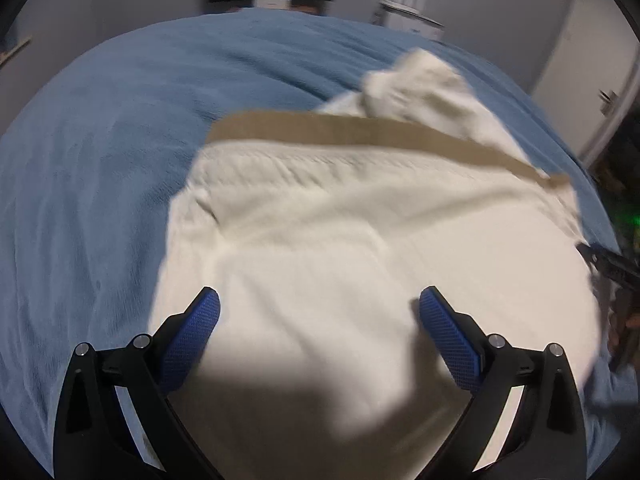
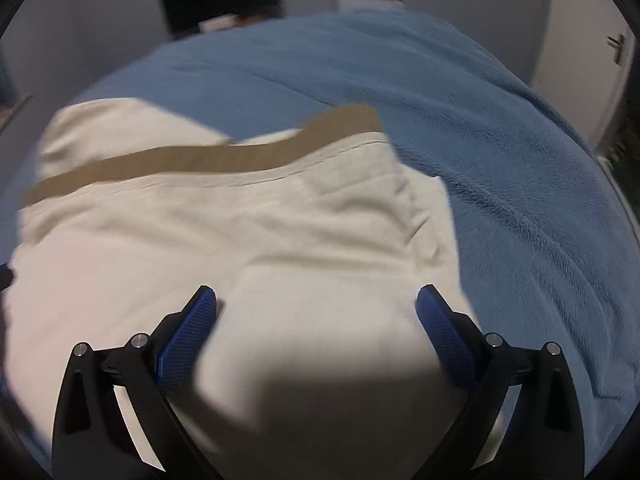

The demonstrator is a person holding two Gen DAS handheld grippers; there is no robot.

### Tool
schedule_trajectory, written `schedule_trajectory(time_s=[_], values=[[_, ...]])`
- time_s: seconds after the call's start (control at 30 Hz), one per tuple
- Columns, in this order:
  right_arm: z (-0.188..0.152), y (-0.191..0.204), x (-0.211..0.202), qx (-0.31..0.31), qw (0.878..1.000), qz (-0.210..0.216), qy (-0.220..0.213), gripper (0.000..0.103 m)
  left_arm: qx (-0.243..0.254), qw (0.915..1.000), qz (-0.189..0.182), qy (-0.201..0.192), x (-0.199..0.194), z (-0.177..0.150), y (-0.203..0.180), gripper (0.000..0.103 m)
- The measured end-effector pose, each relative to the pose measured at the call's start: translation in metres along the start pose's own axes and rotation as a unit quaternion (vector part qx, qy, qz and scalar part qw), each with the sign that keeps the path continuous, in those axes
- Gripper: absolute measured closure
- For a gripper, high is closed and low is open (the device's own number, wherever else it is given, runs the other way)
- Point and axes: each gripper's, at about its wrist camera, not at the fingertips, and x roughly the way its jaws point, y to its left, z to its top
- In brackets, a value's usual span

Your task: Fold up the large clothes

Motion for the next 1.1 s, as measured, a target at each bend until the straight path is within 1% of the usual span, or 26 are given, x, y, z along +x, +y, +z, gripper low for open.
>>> schedule_trajectory(time_s=[0.07, 0.13, 0.2, 0.27, 0.33, 0.4, 0.47, 0.57, 0.63, 0.67, 0.73, 0.77, 0.87, 0.9, 0.93, 0.97, 1.03, 1.1], values=[[-0.013, 0.013, -0.018, -0.029, 0.999, 0.016, -0.002, 0.008, 0.027, 0.9995, -0.001, 0.014, -0.005, -0.010, -0.014, 0.007], [-0.032, 0.025, -0.033, -0.067, 0.997, 0.022, 0.002, 0.008, 0.073, 0.9963, 0.005, 0.043, -0.007, -0.030, -0.029, 0.007], [-0.052, 0.031, -0.042, -0.099, 0.995, 0.026, 0.016, 0.008, 0.104, 0.9927, 0.009, 0.061, -0.011, -0.048, -0.042, 0.007], [-0.072, 0.033, -0.044, -0.115, 0.993, 0.022, 0.035, 0.008, 0.126, 0.9887, 0.016, 0.079, -0.013, -0.063, -0.046, 0.007], [-0.087, 0.027, -0.042, -0.119, 0.992, 0.018, 0.046, 0.008, 0.136, 0.9864, 0.023, 0.089, -0.009, -0.074, -0.044, 0.006], [-0.103, 0.019, -0.039, -0.124, 0.991, 0.015, 0.049, 0.008, 0.137, 0.9863, 0.023, 0.089, -0.006, -0.079, -0.037, 0.006], [-0.103, 0.020, -0.032, -0.130, 0.990, 0.011, 0.049, 0.008, 0.139, 0.9862, 0.025, 0.086, -0.002, -0.080, -0.035, 0.006], [-0.102, 0.024, -0.035, -0.130, 0.990, 0.003, 0.051, 0.008, 0.139, 0.9866, 0.029, 0.080, -0.004, -0.081, -0.034, 0.006], [-0.098, 0.027, -0.045, -0.134, 0.990, 0.001, 0.041, 0.008, 0.134, 0.9883, 0.031, 0.066, -0.014, -0.079, -0.032, 0.006], [-0.099, 0.026, -0.053, -0.135, 0.990, 0.005, 0.030, 0.008, 0.127, 0.9899, 0.033, 0.054, -0.021, -0.076, -0.027, 0.007], [-0.098, 0.027, -0.073, -0.132, 0.991, 0.008, -0.001, 0.008, 0.108, 0.9931, 0.032, 0.032, -0.033, -0.072, -0.011, 0.007], [-0.094, 0.021, -0.076, -0.125, 0.992, 0.006, -0.009, 0.008, 0.090, 0.9951, 0.034, 0.021, -0.036, -0.066, 0.002, 0.007], [-0.073, -0.006, -0.070, -0.091, 0.996, 0.003, -0.011, 0.008, 0.029, 0.9993, 0.023, 0.002, -0.034, -0.052, 0.037, 0.007], [-0.066, -0.014, -0.063, -0.082, 0.997, -0.002, -0.009, 0.008, -0.004, 1.0000, 0.005, -0.007, -0.031, -0.045, 0.056, 0.007], [-0.059, -0.022, -0.058, -0.076, 0.997, -0.005, -0.010, 0.008, -0.025, 0.9996, -0.005, -0.013, -0.025, -0.029, 0.059, 0.007], [-0.051, -0.030, -0.053, -0.070, 0.997, -0.007, -0.012, 0.008, -0.043, 0.9987, -0.017, -0.020, -0.022, -0.022, 0.070, 0.007], [-0.037, -0.043, -0.045, -0.057, 0.998, -0.007, -0.018, 0.008, -0.068, 0.9963, -0.039, -0.036, -0.017, -0.008, 0.084, 0.009], [-0.019, -0.051, -0.035, -0.045, 0.999, 0.000, -0.023, 0.008, -0.072, 0.9958, -0.037, -0.043, -0.010, 0.004, 0.097, 0.017]])
